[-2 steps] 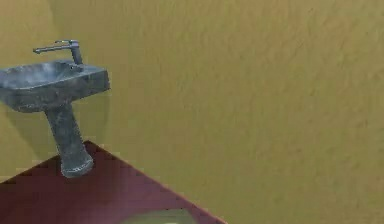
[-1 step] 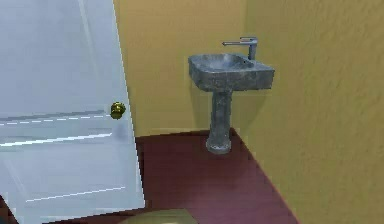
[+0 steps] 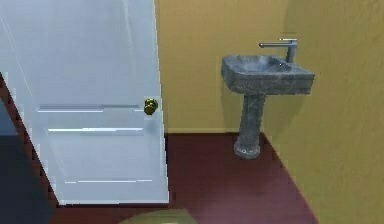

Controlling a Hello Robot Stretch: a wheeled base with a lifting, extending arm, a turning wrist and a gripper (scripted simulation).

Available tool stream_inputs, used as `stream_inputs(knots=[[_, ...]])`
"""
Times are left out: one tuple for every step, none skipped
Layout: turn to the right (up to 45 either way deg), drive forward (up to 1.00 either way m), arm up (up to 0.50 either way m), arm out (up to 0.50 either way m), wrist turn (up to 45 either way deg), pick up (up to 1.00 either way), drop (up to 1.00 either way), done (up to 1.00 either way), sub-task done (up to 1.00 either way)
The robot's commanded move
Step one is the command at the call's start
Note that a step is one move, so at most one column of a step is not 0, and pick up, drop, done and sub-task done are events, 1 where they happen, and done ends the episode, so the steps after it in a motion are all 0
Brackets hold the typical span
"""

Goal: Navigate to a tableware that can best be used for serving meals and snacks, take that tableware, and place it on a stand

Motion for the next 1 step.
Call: stream_inputs(knots=[[0.0,0.3,0.0,0.0,0.0,0.0,0.0,0.0,0.0]])
